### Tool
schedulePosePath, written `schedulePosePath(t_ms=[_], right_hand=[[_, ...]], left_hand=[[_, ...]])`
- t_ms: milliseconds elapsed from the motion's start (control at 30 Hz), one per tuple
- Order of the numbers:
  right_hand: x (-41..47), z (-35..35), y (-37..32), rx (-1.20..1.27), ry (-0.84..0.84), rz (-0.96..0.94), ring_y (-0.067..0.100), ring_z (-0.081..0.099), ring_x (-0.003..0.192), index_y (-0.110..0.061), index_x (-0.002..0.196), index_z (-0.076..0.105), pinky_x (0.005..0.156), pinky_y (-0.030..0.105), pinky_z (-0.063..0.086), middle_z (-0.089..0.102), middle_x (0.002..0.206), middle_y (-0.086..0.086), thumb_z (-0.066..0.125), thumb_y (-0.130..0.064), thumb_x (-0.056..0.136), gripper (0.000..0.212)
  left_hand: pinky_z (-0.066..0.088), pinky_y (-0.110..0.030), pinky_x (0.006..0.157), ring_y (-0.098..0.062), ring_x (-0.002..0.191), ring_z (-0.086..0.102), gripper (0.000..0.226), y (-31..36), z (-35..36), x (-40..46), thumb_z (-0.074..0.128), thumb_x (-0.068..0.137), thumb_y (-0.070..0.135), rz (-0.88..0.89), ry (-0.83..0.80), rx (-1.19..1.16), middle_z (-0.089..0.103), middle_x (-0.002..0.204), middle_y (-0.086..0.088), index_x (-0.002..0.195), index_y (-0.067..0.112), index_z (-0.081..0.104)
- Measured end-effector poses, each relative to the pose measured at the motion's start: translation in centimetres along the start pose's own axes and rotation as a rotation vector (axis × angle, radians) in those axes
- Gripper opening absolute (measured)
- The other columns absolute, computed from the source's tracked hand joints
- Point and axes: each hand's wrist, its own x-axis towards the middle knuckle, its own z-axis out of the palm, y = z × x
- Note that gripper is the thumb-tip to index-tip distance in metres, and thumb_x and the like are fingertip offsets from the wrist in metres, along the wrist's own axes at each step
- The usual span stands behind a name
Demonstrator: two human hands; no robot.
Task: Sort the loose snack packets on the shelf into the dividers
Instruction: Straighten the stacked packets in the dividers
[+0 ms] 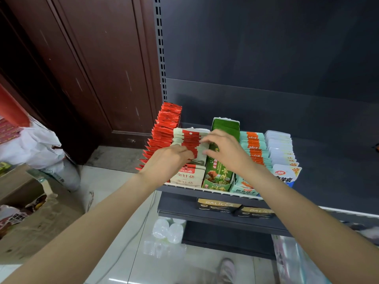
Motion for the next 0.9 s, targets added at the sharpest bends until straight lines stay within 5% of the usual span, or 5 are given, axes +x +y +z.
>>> schedulePosePath(t_ms=[100, 200, 400, 633, 900], right_hand=[[0.6, 0.8, 0.0, -0.064, -0.049, 0.058, 0.01, 0.045, 0.118, -0.022, 0.128, 0.054, 0.1, 0.032, 0.042, 0.048, 0.124, -0.007, 0.068, -0.029, 0.083, 0.048], [0.9, 1.7, -0.1, -0.103, 0.018, 0.055, 0.012, 0.049, 0.107, -0.019, 0.111, 0.061, 0.09, 0.033, 0.047, 0.048, 0.113, -0.005, 0.068, -0.025, 0.084, 0.029], [2.2, 1.6, -0.7, -0.107, -0.002, 0.045, 0.017, 0.057, 0.093, -0.014, 0.084, 0.065, 0.083, 0.035, 0.048, 0.057, 0.103, -0.002, 0.065, -0.014, 0.085, 0.001], [3.0, 1.2, -0.5, -0.084, 0.025, 0.094, 0.021, 0.062, 0.091, -0.012, 0.097, 0.068, 0.082, 0.033, 0.049, 0.068, 0.099, 0.005, 0.056, -0.008, 0.091, 0.014], [0.1, 0.5, 0.2, 0.161, -0.004, 0.137, 0.01, 0.045, 0.122, -0.019, 0.13, 0.05, 0.102, 0.02, 0.036, 0.048, 0.131, 0.001, 0.044, 0.011, 0.087, 0.053]], left_hand=[[0.054, -0.032, 0.048, -0.022, 0.061, 0.062, 0.007, 0.0, -0.1, -0.3, 0.064, 0.086, 0.015, 0.047, 0.056, 0.013, 0.065, 0.074, -0.003, 0.092, 0.012, 0.066], [0.051, -0.029, 0.071, -0.015, 0.085, 0.062, 0.033, 0.3, -0.1, -1.5, 0.039, 0.094, 0.039, 0.044, -0.002, 0.092, 0.066, 0.095, 0.004, 0.109, 0.018, 0.059], [0.042, -0.029, 0.086, -0.021, 0.107, 0.056, 0.038, 0.5, -0.4, 0.0, 0.062, 0.086, 0.002, -0.089, -0.124, 0.049, 0.061, 0.116, -0.001, 0.119, 0.017, 0.05], [0.048, -0.041, 0.095, -0.027, 0.109, 0.057, 0.043, 0.0, -0.2, 2.2, 0.057, 0.091, 0.005, -0.311, -0.22, -0.061, 0.058, 0.122, -0.006, 0.128, 0.02, 0.042], [0.035, -0.039, 0.103, -0.026, 0.123, 0.043, 0.045, 1.5, 1.5, -0.7, 0.046, 0.095, 0.023, -0.129, -0.037, 0.115, 0.047, 0.131, -0.006, 0.139, 0.016, 0.042]])
